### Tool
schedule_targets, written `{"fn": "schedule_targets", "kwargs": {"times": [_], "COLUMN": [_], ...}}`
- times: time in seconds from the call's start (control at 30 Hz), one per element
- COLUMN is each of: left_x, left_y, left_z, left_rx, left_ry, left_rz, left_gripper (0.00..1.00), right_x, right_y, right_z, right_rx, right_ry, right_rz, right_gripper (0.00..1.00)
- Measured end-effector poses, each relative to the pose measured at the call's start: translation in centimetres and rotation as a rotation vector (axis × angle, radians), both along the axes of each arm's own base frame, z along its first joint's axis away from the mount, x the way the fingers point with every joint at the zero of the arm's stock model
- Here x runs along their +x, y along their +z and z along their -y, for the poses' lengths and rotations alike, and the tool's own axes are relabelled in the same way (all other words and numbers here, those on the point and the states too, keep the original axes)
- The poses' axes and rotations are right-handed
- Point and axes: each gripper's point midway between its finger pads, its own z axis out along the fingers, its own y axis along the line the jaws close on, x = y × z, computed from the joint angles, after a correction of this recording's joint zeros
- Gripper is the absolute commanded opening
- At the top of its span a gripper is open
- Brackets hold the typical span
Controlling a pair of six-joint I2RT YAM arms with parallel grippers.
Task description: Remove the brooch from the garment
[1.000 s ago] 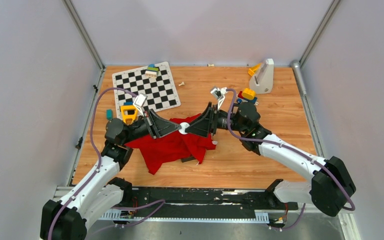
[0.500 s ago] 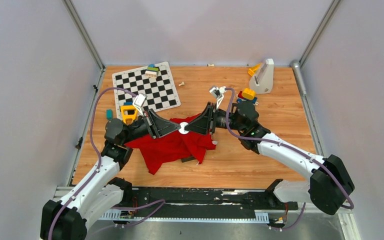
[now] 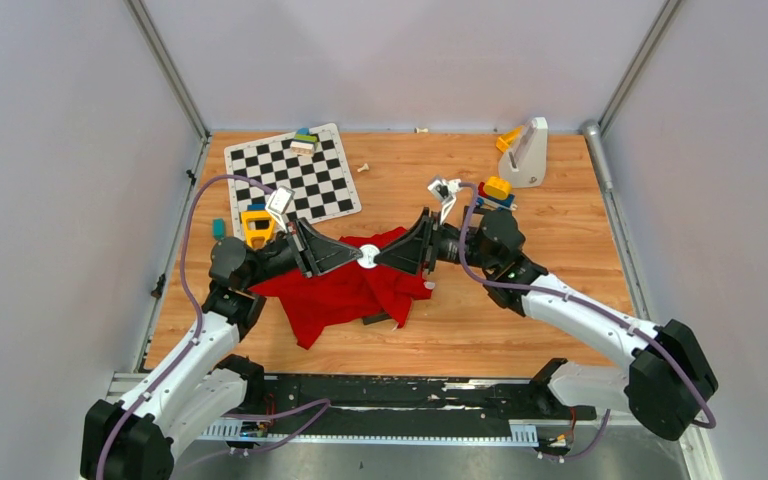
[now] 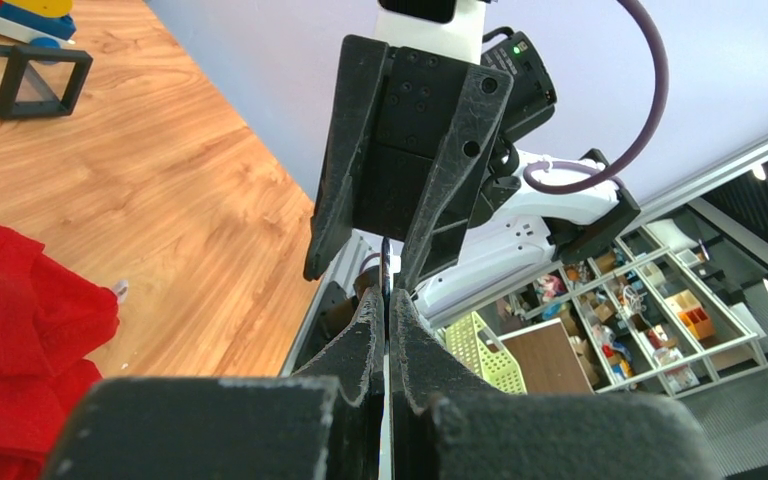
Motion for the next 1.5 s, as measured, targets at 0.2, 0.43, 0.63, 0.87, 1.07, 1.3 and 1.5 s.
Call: {"fn": "schedule_targets", "kwargs": {"times": [0.2,0.43,0.63,0.87,1.07,1.3,1.5], "left_x": [0.0,0.0,0.0,0.0,0.0,0.2,0.0], "left_y": [0.0,0.1,0.1,0.1,0.1,-0.1,0.2], "left_z": [0.0,0.0,0.0,0.0,0.0,-0.1,-0.4], "left_rx": [-0.001,-0.003,-0.004,-0.003,-0.001,0.008,0.012], "left_ry": [0.0,-0.001,-0.001,-0.001,0.001,0.011,0.027], "left_rz": [-0.002,0.002,0.004,0.005,0.007,0.016,0.063], "left_gripper": [0.0,0.0,0.0,0.0,0.0,0.0,0.0], "right_x": [-0.7,-1.3,-1.0,-0.7,-0.4,-0.4,-0.5], "right_y": [0.7,0.2,-0.6,0.1,0.5,0.4,0.8], "right_z": [0.9,0.3,-0.7,-1.1,-1.4,-1.5,-1.6], "right_rx": [0.027,0.016,-0.005,0.005,0.009,0.009,0.019], "right_ry": [-0.018,0.018,0.032,0.029,0.021,0.016,0.014], "right_rz": [0.035,0.062,0.049,0.057,0.052,0.031,-0.01], "right_gripper": [0.48,0.49,0.47,0.38,0.25,0.16,0.11]}}
